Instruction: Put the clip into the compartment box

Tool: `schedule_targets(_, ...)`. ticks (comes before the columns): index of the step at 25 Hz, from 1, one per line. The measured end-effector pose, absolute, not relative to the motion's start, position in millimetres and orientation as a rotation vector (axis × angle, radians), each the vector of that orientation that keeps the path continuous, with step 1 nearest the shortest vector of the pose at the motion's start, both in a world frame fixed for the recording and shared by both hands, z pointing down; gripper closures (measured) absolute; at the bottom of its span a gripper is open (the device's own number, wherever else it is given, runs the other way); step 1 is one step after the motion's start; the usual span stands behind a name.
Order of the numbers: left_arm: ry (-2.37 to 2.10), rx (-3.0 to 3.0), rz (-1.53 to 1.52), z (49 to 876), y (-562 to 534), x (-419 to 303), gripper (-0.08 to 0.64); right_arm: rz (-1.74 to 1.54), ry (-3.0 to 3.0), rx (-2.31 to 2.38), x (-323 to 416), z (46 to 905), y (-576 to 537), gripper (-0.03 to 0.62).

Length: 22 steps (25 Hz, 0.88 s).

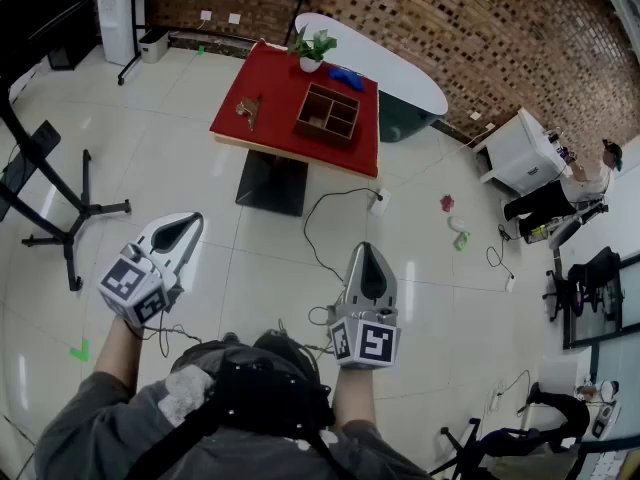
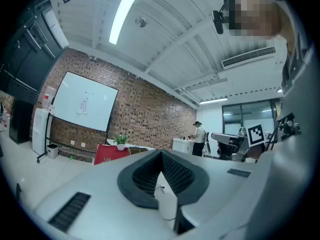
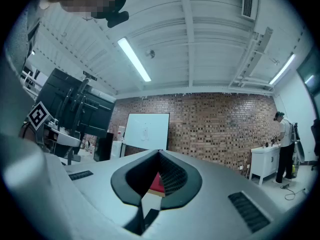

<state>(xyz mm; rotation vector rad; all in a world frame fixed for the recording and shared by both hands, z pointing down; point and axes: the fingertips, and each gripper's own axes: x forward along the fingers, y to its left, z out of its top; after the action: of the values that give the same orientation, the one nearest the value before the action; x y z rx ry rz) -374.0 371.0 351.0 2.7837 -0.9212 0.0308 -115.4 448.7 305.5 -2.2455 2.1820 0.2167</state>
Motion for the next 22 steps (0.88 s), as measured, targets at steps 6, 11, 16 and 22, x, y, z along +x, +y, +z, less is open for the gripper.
schedule_targets(6, -0.926, 2.741, 0.023, 358, 355, -359, 0.523, 0.172, 2.149, -2.286, -91, 317, 439, 0.568)
schedule_targets(11, -0.957, 2.733, 0.020, 370, 338, -347, 0.523, 0.183, 2.167, -2.259, -74, 333, 409, 0.568)
schedule_targets(16, -1.033, 2.699, 0.012, 387, 299, -334, 0.523, 0.199, 2.159, -2.217, -45, 336, 361, 0.568)
schedule_targets(22, -1.069, 2.689, 0.031, 409, 229, -293, 0.523, 0.161, 2.158, -2.215, 3, 365, 293, 0.568)
